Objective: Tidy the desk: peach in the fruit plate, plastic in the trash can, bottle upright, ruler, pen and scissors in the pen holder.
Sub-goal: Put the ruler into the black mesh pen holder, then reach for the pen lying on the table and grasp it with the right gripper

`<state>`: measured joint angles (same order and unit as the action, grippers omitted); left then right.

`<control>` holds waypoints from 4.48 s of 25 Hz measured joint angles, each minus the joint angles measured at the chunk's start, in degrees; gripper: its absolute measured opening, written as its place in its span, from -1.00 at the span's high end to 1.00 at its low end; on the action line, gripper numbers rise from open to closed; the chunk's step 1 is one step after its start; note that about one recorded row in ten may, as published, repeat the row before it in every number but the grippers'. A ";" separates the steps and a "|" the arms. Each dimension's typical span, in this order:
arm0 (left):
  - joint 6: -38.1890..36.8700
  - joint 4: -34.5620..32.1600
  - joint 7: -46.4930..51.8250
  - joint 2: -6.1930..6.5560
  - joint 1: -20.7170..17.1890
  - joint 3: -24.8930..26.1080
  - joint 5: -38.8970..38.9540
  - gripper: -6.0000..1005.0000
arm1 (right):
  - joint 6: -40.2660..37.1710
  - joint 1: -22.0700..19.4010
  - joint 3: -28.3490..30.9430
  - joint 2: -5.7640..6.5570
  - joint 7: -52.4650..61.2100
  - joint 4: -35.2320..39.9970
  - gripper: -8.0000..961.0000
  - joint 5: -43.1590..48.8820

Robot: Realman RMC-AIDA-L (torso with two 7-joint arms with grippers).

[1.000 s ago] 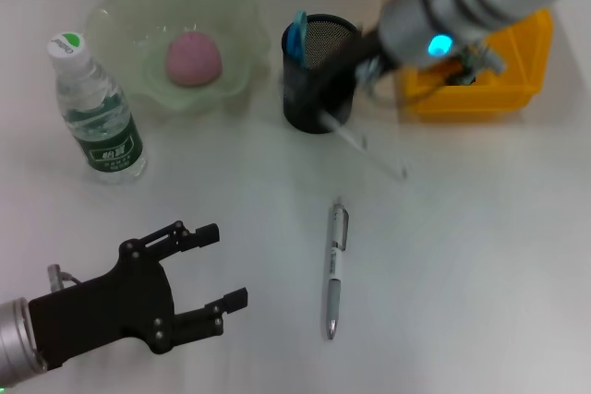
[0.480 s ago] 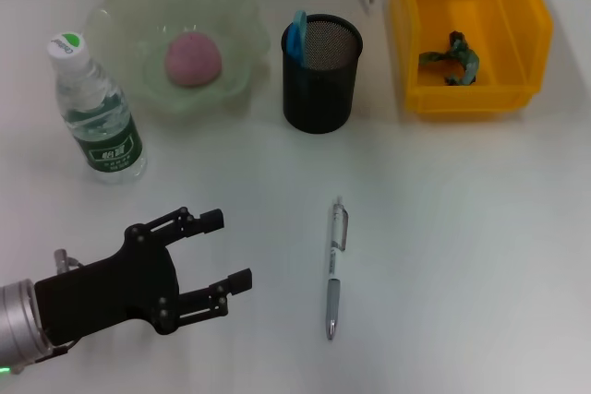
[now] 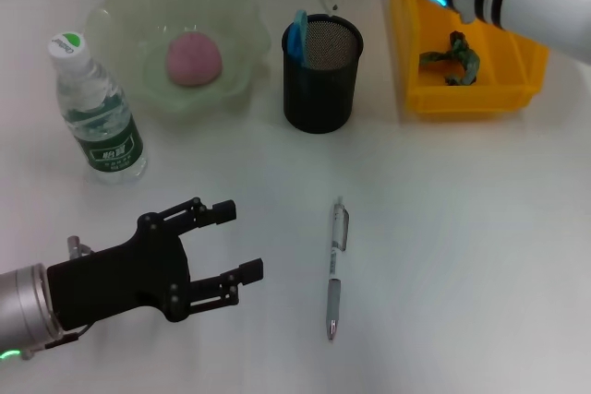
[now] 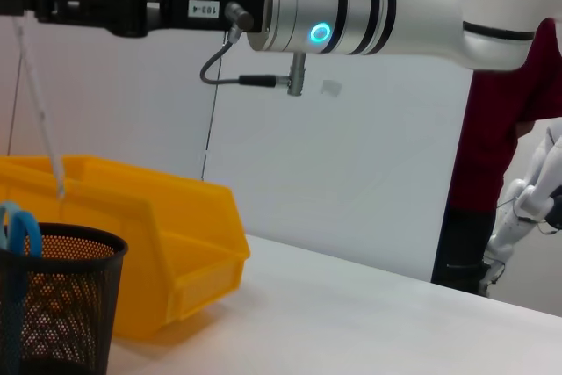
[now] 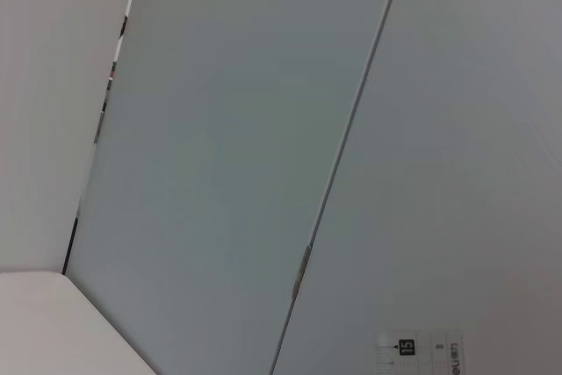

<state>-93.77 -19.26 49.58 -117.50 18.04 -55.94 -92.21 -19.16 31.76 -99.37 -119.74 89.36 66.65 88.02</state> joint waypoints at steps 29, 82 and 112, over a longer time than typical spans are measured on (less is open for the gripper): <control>0.79 -0.17 0.87 -0.25 1.23 0.05 -1.49 -0.60 | -5.76 0.91 -0.61 -0.09 -20.46 -13.52 -0.01 -26.28; 0.46 -3.54 0.25 -0.46 -0.23 0.38 -4.42 -0.60 | -80.99 27.28 27.86 0.64 79.09 -3.13 -0.41 61.18; 0.78 -3.17 -1.34 -1.07 0.22 0.04 -4.38 -0.60 | -60.87 30.47 9.59 -0.14 79.70 -27.47 -0.29 47.66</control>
<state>-93.00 -22.43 48.24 -118.57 18.26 -55.90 -96.59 -80.03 62.23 -89.79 -119.88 169.06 39.18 135.68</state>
